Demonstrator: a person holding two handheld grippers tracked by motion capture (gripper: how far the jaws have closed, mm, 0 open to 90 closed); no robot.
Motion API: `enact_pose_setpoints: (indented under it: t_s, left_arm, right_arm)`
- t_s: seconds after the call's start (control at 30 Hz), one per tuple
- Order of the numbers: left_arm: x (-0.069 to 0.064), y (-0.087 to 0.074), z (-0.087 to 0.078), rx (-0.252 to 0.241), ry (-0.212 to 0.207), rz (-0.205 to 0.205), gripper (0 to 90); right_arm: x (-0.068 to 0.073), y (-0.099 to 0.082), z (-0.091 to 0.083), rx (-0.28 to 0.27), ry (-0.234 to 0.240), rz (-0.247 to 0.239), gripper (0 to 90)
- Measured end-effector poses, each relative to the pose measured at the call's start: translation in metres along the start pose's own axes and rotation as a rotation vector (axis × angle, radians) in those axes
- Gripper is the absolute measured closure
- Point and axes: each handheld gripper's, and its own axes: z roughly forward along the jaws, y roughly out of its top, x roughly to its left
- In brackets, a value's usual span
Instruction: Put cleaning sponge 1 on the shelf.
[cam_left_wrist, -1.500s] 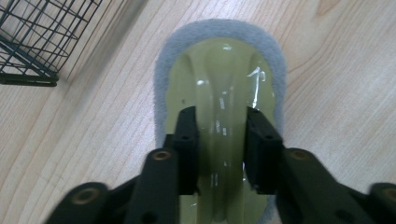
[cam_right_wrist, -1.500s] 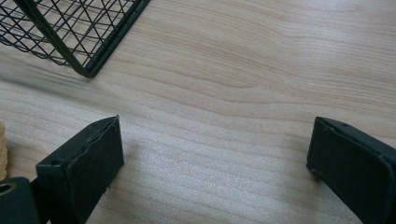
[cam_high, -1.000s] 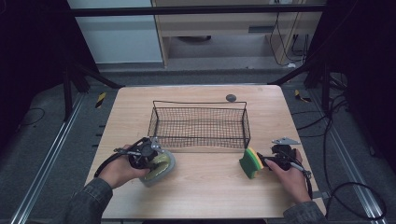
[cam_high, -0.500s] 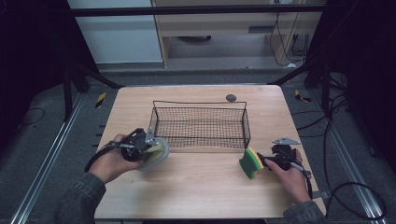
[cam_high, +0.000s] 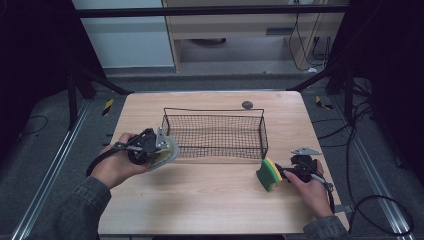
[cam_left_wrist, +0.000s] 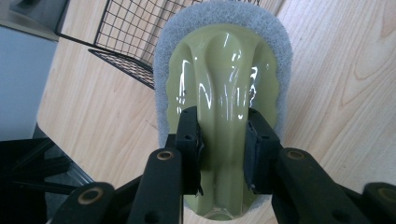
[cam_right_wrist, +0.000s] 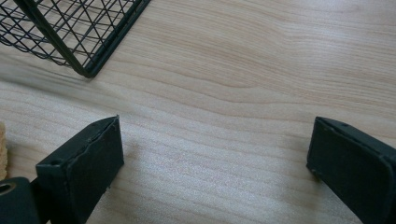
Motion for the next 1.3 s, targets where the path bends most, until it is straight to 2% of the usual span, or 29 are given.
enact_pose_setpoints:
  t_s: [0.23,0.47,0.73,1.1,1.3]
  left_arm:
    - [0.001,0.002,-0.001,-0.002,0.033,0.023,70.6]
    - [0.001,0.005,-0.004,0.0,0.067,0.066,70.6]
    - [0.006,0.007,-0.005,-0.006,0.086,0.075,70.5]
    - [0.014,0.023,-0.012,-0.017,0.129,0.107,70.5]
    - [0.025,0.033,-0.011,-0.034,0.149,0.138,70.5]
  right_arm:
    - [0.0,0.0,0.0,0.0,0.0,0.0,3.9]
    - [0.0,0.0,0.0,0.0,-0.001,-0.002,3.9]
    - [0.0,0.0,0.0,0.001,-0.001,-0.002,3.9]
    - [0.0,0.0,0.0,0.003,-0.001,0.0,3.9]
    - [0.0,0.0,0.0,0.0,-0.002,-0.008,3.9]
